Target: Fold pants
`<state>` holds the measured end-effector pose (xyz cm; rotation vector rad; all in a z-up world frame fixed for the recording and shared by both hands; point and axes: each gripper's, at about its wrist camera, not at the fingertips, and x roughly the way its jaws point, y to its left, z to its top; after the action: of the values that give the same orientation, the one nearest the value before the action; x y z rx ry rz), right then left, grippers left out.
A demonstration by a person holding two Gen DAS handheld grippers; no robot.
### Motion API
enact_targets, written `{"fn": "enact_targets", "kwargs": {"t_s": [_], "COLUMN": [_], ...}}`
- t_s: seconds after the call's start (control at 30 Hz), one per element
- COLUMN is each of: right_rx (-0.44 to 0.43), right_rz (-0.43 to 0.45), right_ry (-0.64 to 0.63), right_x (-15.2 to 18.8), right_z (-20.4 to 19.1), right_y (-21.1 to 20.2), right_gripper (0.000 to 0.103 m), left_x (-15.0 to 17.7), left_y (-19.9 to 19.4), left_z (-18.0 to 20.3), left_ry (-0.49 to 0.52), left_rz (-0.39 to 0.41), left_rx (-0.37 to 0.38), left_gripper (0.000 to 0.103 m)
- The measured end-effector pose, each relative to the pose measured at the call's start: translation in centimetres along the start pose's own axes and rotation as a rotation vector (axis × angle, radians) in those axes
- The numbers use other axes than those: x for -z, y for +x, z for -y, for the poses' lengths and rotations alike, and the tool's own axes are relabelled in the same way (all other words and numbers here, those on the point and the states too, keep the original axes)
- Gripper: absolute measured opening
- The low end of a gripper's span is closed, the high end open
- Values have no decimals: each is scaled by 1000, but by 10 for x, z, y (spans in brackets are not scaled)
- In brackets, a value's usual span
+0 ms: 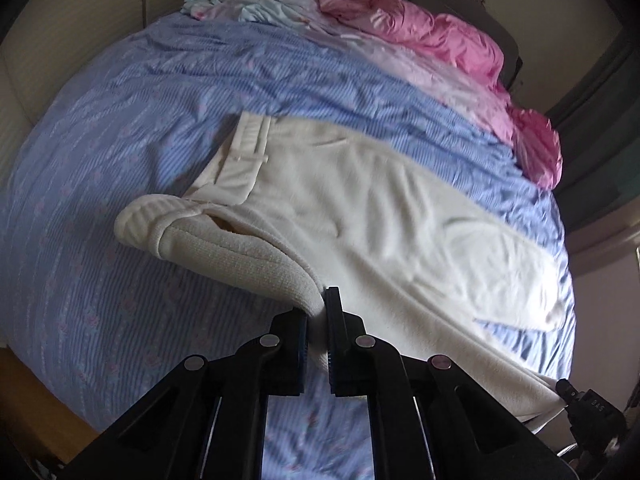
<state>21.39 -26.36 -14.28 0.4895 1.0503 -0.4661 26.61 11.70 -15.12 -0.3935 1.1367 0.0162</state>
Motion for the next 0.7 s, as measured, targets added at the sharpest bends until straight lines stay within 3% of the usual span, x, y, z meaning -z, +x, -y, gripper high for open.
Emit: {"fn": "enact_targets", "kwargs": {"t_s": [0.2, 0.37, 0.53, 0.7], "right_rx": [-31, -26, -14, 4], "right_rz": [10, 22, 10, -80], "right_ry": [-14, -28, -101, -140], "right_x": [-46, -96, -148, -183], "right_z": [-25, -50, -84, -110], "right_y": [8, 36, 80, 142], "right_gripper": [12, 12, 12, 12], "left_x": [-42, -87, -137, -171], "left_y": [1, 25, 65, 113], "left_z": [26, 52, 74, 83], "left_ry": [-11, 15, 14, 0], "left_rz": [56, 76, 78, 30], "left_rx": [33, 8, -38, -102], "left_gripper": [9, 9, 9, 9]}}
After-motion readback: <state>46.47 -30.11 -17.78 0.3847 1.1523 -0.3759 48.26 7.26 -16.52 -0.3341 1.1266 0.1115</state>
